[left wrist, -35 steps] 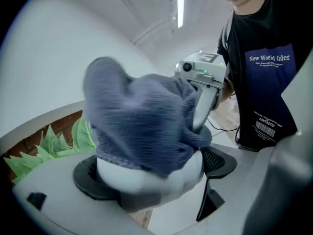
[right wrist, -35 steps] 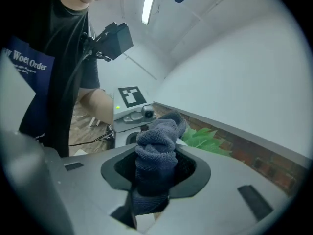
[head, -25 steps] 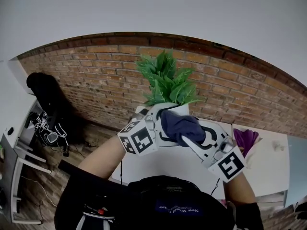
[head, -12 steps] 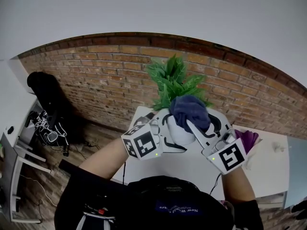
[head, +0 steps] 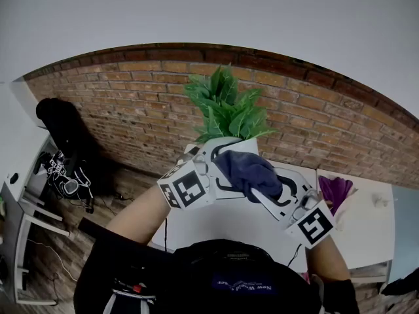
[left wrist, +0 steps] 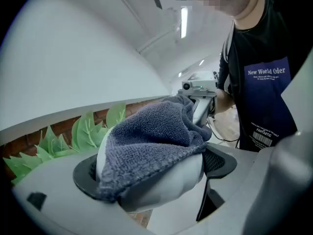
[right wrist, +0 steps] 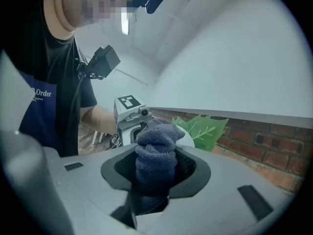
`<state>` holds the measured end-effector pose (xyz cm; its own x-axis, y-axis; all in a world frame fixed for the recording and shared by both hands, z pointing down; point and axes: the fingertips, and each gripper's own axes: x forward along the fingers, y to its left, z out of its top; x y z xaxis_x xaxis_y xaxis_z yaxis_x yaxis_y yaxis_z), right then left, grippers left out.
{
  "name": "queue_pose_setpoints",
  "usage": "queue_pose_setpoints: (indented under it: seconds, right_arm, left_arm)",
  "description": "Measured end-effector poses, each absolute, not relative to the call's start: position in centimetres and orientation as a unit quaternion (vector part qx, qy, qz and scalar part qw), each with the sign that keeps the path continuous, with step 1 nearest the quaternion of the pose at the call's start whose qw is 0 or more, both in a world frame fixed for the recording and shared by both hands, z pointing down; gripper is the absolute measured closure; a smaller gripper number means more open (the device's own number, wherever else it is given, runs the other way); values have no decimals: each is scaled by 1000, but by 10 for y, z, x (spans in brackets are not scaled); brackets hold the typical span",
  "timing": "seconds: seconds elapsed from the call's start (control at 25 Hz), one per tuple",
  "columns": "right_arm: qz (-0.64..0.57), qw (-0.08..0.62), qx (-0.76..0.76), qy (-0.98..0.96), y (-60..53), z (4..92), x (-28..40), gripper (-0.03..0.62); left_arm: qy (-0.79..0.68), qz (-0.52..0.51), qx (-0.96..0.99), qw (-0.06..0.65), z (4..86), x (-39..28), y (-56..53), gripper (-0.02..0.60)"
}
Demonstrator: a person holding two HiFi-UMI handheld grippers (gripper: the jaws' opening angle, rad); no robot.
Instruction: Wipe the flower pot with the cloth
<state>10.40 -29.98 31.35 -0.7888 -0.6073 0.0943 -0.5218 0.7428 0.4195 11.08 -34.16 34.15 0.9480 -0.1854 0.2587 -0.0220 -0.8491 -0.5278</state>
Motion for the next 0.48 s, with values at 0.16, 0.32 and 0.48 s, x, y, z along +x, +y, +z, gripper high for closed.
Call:
queue_pose_setpoints:
  seconds: [0.16,0.32,0.48]
  right_arm:
    - [-154,39,344,-926,-315,279,119,464]
    - [-189,15,391,-901,-342,247,124,464]
    - [-190,23,385,-903,-345,255,117,465]
  left_arm:
    - [33,-139,-955,260,337,110,-335,54]
    - [5,-139,-955,261,342,115,-321,54]
    - [-3,-127,-957,262,338,120,-314,54]
